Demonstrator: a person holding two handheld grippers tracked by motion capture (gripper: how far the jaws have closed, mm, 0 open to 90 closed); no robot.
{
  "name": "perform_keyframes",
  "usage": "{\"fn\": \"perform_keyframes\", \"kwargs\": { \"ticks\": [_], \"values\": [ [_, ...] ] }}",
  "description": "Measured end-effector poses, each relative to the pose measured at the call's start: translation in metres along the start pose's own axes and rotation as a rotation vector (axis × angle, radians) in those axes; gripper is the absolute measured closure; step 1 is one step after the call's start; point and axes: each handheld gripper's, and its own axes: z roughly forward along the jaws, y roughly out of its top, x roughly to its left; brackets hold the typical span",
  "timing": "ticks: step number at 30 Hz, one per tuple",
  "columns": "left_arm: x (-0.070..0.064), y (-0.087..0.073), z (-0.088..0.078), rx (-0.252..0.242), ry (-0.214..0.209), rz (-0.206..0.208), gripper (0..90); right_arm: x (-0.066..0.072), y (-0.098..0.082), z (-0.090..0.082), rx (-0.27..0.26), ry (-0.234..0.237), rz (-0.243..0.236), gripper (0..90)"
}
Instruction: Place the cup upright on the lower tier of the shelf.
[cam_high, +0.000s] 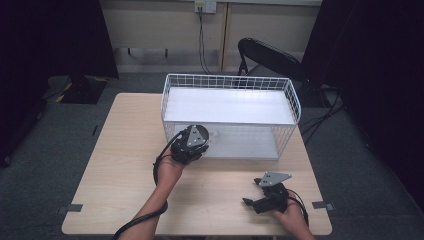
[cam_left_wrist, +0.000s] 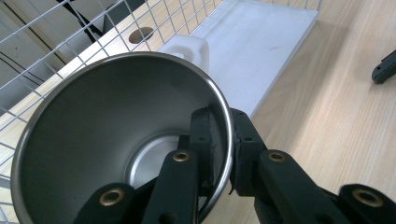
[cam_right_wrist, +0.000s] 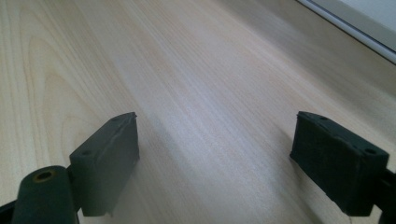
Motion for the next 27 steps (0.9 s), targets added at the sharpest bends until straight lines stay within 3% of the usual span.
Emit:
{"fn": "perform_keyframes", "kwargs": {
  "ticks": [27],
  "values": [
    [-0.001, 0.004, 0.015, 0.011, 0.029, 0.004, 82.2, 0.0, 0.0, 0.0, 0.0, 0.0, 0.0, 14.2]
  ]
}}
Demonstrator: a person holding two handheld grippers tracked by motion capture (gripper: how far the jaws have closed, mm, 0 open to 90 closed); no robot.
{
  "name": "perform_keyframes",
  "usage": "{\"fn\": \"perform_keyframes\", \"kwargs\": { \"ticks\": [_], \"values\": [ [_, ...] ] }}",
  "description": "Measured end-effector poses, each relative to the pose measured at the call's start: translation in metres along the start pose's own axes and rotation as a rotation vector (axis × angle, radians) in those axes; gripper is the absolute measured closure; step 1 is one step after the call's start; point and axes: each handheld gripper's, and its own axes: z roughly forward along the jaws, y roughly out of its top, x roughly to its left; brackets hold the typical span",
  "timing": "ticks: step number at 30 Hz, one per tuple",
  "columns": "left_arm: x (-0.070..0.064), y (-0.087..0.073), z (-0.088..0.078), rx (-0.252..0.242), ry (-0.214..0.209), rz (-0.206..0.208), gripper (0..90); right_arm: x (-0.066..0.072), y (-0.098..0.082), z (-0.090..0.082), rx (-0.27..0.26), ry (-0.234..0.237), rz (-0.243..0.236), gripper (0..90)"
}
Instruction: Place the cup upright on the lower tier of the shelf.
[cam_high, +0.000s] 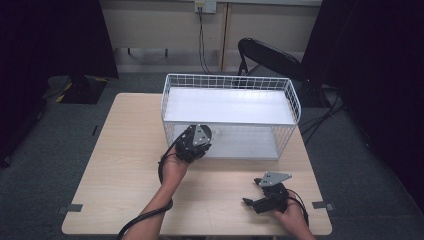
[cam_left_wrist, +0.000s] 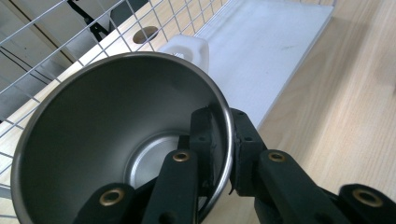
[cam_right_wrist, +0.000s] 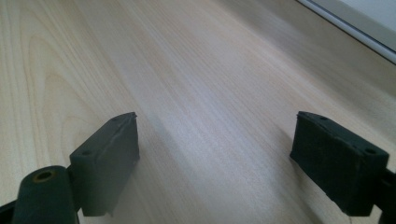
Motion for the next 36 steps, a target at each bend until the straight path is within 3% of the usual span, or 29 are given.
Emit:
{"fn": "perform_keyframes", "kwargs": {
  "ticks": [36],
  "values": [
    [0.001, 0.0, 0.013, 0.012, 0.024, -0.001, 82.1, 0.0, 0.0, -0.001, 0.0, 0.0, -0.001, 14.2]
  ]
}}
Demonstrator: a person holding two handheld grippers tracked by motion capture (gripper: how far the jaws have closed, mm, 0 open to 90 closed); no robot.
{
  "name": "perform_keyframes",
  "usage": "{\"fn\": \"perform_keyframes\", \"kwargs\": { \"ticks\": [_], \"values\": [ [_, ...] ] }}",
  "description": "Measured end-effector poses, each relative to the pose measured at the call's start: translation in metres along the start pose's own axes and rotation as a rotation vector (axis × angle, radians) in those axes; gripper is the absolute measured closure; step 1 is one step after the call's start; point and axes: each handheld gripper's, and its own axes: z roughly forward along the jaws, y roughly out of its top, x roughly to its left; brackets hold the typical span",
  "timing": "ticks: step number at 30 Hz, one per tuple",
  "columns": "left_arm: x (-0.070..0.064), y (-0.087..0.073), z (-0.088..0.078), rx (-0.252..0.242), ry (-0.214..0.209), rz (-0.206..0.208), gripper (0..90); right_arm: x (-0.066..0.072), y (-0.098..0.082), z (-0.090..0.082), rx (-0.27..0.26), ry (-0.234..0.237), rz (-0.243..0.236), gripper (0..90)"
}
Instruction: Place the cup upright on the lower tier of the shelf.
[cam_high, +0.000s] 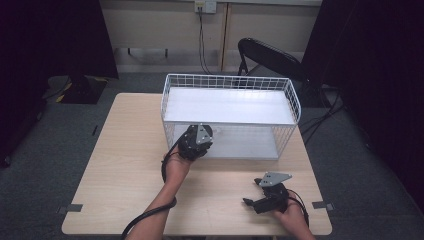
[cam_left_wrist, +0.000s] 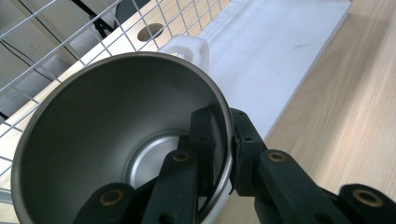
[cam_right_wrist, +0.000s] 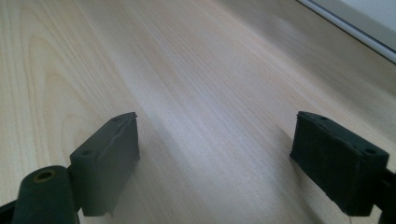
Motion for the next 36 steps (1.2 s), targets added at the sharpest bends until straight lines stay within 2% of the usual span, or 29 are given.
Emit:
{"fn": "perform_keyframes", "kwargs": {
  "ticks": [7, 15, 25, 29, 31, 33, 34, 36],
  "values": [
    [0.0018, -0.0031, 0.0005, -0.001, 0.013, -0.006, 82.1, 0.0, 0.0, 0.0, 0.0, 0.0, 0.0, 14.2],
    [0.0005, -0.0035, 0.0003, 0.001, 0.02, 0.01, 81.8, 0.0, 0.0, 0.0, 0.0, 0.0, 0.0, 14.2],
    [0.0008, -0.0037, 0.0007, -0.004, 0.028, 0.011, 80.9, 0.0001, -0.0001, 0.0, 0.0, -0.001, 0.0, 14.2],
    [0.0009, -0.0035, 0.0009, -0.005, 0.04, 0.026, 80.1, 0.0001, -0.0001, 0.0, 0.0, -0.001, 0.0, 14.2],
    [0.0011, -0.0029, 0.0005, -0.006, 0.053, 0.04, 77.9, 0.0001, -0.0001, 0.0, 0.0, -0.001, 0.0, 14.2],
    [0.0009, -0.0021, 0.0005, -0.009, 0.068, 0.047, 70.0, 0.0001, -0.0001, -0.0001, 0.0, -0.001, 0.0, 14.2],
    [0.0015, -0.0017, 0.0004, -0.011, 0.065, 0.038, 65.3, 0.0001, -0.0001, -0.0001, 0.0, -0.001, 0.0, 14.2],
    [0.0018, -0.0012, 0.0003, -0.019, 0.073, 0.03, 61.5, 0.0001, -0.0001, -0.0001, 0.0, -0.001, 0.0, 14.2]
  ]
}}
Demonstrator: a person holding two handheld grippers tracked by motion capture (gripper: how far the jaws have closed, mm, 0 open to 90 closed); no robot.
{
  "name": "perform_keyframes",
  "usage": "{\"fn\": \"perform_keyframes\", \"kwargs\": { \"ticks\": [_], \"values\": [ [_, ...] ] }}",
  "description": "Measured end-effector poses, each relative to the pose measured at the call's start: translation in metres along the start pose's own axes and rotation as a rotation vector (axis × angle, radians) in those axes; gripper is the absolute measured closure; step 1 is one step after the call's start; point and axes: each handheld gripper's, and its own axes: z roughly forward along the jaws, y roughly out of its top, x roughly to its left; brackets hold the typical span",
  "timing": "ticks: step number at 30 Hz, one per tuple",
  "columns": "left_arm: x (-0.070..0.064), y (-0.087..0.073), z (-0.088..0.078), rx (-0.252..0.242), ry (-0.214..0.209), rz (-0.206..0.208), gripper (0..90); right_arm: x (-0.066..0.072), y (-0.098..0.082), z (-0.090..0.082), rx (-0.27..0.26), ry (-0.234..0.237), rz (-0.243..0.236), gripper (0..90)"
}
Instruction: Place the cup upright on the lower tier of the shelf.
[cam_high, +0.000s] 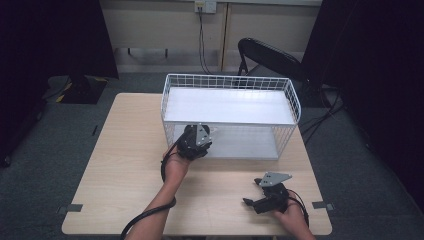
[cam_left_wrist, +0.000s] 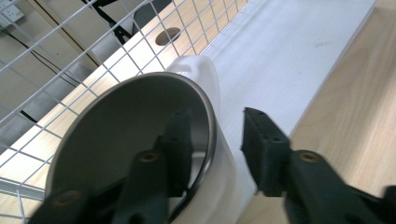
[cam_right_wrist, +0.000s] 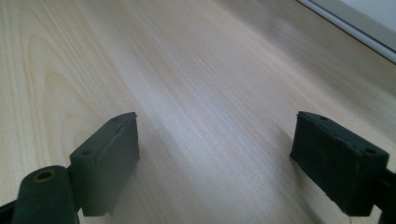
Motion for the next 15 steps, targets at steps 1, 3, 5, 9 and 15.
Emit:
{"fn": "perform_keyframes", "kwargs": {
  "ticks": [1, 3, 5, 9, 15],
  "values": [
    [0.001, 0.0, 0.0, 0.002, 0.004, -0.006, 57.3, 0.0, 0.0, 0.0, 0.0, 0.0, 0.0, 14.2],
    [0.001, 0.001, -0.001, -0.004, 0.007, -0.017, 51.7, 0.0, 0.0, 0.0, 0.0, 0.0, 0.0, 14.2],
    [0.002, 0.002, -0.002, -0.01, 0.008, -0.032, 49.8, 0.0, 0.0, 0.0, 0.0, 0.0, 0.0, 14.2],
    [0.002, 0.004, -0.006, -0.019, 0.01, -0.03, 49.3, 0.0, 0.0, 0.0, 0.0, 0.0, 0.0, 14.2],
    [0.003, 0.006, -0.014, -0.029, -0.003, -0.035, 49.0, 0.0, 0.0, 0.0, 0.0, 0.0, 0.0, 14.2]
  ]
}}
